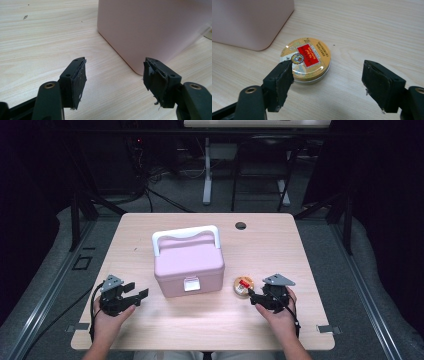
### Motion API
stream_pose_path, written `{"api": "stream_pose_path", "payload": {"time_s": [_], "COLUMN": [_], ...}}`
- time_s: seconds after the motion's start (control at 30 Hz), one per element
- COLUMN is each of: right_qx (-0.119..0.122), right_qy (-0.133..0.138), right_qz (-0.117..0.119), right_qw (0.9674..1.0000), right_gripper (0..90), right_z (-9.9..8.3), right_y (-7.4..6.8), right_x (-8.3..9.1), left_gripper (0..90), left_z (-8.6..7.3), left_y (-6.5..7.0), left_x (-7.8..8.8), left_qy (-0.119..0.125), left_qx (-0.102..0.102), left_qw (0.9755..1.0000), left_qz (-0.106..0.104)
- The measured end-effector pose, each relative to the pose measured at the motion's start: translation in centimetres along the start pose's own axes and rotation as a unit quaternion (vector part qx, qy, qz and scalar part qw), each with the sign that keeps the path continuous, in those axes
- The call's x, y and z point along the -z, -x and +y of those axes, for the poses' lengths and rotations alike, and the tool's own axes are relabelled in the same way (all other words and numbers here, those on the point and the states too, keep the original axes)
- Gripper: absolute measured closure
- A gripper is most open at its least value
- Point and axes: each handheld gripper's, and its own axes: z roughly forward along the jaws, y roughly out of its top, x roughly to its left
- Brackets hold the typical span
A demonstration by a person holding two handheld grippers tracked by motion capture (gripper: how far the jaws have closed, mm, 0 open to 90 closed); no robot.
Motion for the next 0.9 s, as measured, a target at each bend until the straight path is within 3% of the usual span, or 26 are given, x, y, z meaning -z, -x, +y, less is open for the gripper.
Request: {"api": "stream_pose_path", "payload": {"time_s": [0.33, 0.53, 0.73, 0.8, 0.9], "right_qx": [0.019, -0.002, -0.017, -0.008, -0.013], "right_qy": [-0.016, -0.019, -0.027, -0.027, -0.027], "right_qz": [0.019, 0.048, 0.055, 0.044, 0.040], "right_qw": [0.9995, 0.9987, 0.9980, 0.9986, 0.9987], "right_gripper": [15.1, 15.0, 15.1, 15.1, 15.0], "right_z": [0.5, 0.9, 2.9, 3.4, 3.5], "right_y": [-1.4, -1.6, -1.6, -1.6, -1.6], "right_x": [-1.3, -2.0, -2.8, -3.4, -4.0], "left_gripper": [32.8, 32.9, 33.3, 33.3, 33.3], "left_z": [-0.1, -0.3, -0.7, -0.7, -0.7], "left_y": [0.2, 0.0, -0.1, 0.0, -0.1], "left_x": [-0.1, 0.4, 1.0, 1.0, 1.0], "left_qy": [0.003, 0.002, 0.005, 0.007, 0.004], "left_qx": [-0.003, 0.000, 0.008, 0.008, 0.009], "left_qw": [1.0000, 1.0000, 0.9999, 0.9999, 1.0000], "left_qz": [-0.007, -0.006, -0.002, -0.001, -0.001]}}
